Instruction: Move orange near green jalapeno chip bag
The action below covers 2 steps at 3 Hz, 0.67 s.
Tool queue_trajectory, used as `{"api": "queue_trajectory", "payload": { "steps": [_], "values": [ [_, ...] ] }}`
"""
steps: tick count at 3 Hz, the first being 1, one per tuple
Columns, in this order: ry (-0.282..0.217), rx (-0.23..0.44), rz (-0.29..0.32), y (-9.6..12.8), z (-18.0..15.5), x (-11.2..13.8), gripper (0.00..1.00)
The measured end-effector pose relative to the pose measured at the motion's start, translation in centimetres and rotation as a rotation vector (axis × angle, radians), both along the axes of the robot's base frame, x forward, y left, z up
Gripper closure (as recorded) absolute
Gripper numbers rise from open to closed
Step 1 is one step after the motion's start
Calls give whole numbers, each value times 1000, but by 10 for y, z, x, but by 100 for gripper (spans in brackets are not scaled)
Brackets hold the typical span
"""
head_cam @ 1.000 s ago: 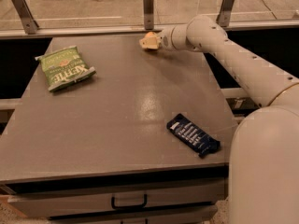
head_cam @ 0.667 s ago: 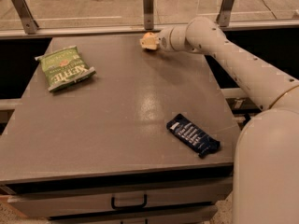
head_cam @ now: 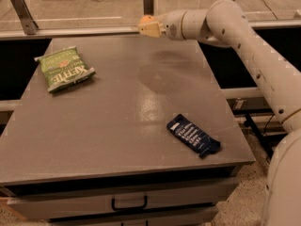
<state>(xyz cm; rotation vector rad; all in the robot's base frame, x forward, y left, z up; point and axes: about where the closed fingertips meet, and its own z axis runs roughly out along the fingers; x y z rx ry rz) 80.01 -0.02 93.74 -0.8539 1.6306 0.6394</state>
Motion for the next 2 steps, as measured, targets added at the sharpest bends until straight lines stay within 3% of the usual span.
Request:
{"api": "queue_trajectory", "payload": {
  "steps": [1,2],
  "values": [
    [-41,-38,115,20,4,-22,100],
    [-38,-41,114,20,2,-21,100]
  ]
}}
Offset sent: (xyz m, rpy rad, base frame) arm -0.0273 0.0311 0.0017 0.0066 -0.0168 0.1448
